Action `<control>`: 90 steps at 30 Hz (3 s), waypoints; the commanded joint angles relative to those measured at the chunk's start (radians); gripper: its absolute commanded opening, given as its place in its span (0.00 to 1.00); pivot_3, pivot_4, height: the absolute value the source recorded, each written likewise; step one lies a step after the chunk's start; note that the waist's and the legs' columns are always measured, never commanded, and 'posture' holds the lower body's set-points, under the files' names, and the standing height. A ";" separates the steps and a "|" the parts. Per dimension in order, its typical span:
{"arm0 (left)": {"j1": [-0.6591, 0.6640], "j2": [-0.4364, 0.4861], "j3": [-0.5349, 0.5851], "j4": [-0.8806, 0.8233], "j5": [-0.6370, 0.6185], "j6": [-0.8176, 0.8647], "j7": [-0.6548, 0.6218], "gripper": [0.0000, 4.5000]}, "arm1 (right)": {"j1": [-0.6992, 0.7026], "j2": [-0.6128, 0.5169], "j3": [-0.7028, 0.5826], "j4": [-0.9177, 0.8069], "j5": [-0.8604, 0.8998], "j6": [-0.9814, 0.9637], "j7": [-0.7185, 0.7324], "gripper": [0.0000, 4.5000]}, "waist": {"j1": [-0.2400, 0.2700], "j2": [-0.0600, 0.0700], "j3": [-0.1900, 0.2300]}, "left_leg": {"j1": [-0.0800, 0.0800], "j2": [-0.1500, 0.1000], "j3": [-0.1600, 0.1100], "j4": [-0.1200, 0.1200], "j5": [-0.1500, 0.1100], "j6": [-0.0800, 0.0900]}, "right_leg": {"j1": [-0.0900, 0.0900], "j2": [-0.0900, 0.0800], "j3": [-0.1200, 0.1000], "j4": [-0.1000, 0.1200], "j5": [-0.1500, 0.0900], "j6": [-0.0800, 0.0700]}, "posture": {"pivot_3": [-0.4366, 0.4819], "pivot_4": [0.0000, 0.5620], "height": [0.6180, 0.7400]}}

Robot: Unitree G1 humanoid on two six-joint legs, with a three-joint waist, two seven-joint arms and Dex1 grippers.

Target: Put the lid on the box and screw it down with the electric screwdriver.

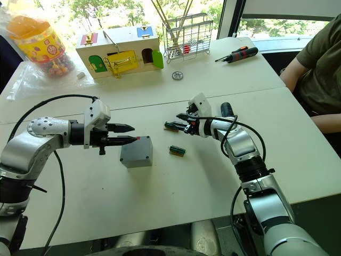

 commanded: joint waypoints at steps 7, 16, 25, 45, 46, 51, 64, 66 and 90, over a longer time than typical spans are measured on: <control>-0.004 0.012 0.016 -0.044 -0.015 0.008 0.011 0.41 | -0.004 0.015 -0.007 -0.016 -0.018 -0.011 0.015 0.38 | -0.002 0.000 0.000 | 0.000 0.000 0.000 0.000 0.000 0.000 | 0.000 0.000 0.000 0.000 0.000 0.000 | 0.48 0.27 1.00; -0.009 0.004 0.007 -0.025 -0.007 -0.002 0.016 0.41 | -0.008 0.039 0.002 0.018 -0.051 -0.020 0.016 0.38 | -0.002 0.000 0.000 | 0.000 0.000 0.000 0.000 0.000 0.000 | 0.000 0.000 0.000 0.000 0.000 0.000 | 0.48 0.27 1.00; 0.000 0.004 0.005 0.000 0.006 -0.028 0.013 0.41 | -0.019 0.055 -0.011 0.052 -0.062 -0.030 0.019 0.38 | -0.003 0.000 0.000 | 0.000 0.000 0.000 0.000 0.000 0.000 | 0.000 0.000 0.000 0.000 0.000 0.000 | 0.48 0.27 1.00; 0.026 0.002 -0.013 0.033 0.041 -0.084 -0.005 0.41 | -0.007 0.060 -0.023 0.044 -0.058 -0.022 0.008 0.00 | -0.004 0.000 0.000 | 0.000 0.000 0.000 0.000 0.000 0.000 | 0.000 0.000 0.000 0.000 0.000 0.000 | 0.48 0.27 1.00; 0.027 0.002 -0.014 0.035 0.043 -0.087 -0.005 0.41 | -0.006 0.058 -0.022 0.044 -0.057 -0.019 0.012 0.00 | -0.004 0.000 0.000 | 0.000 0.000 0.000 0.000 0.000 0.000 | 0.000 0.000 0.000 0.000 0.000 0.000 | 0.48 0.27 1.00; 0.027 -0.002 -0.019 0.042 0.051 -0.097 -0.007 0.41 | 0.000 0.054 -0.016 0.051 -0.062 -0.019 0.017 0.00 | -0.004 0.000 0.000 | 0.000 0.000 0.000 0.000 0.000 0.000 | 0.000 0.000 0.000 0.000 0.000 0.000 | 0.48 0.27 1.00; 0.031 -0.012 -0.025 0.040 0.054 -0.105 0.004 0.41 | -0.024 0.063 -0.030 0.054 -0.055 -0.005 0.001 0.30 | -0.004 0.000 0.000 | 0.000 0.000 0.000 0.000 0.000 0.000 | 0.000 0.000 0.000 0.000 0.000 0.000 | 0.48 0.27 1.00; 0.031 -0.013 -0.026 0.037 0.053 -0.103 0.006 0.41 | -0.027 0.068 -0.035 0.055 -0.050 -0.003 -0.003 0.30 | -0.004 0.000 0.000 | 0.000 0.000 0.000 0.000 0.000 0.000 | 0.000 0.000 0.000 0.000 0.000 0.000 | 0.48 0.27 1.00; -0.036 -0.017 -0.029 -0.048 0.027 0.024 0.042 0.41 | -0.026 0.078 -0.042 0.057 -0.053 0.002 0.000 0.01 | -0.006 0.000 0.000 | 0.000 -0.001 0.000 0.000 0.000 0.000 | 0.000 0.000 0.000 0.001 0.000 0.000 | 0.48 0.27 1.00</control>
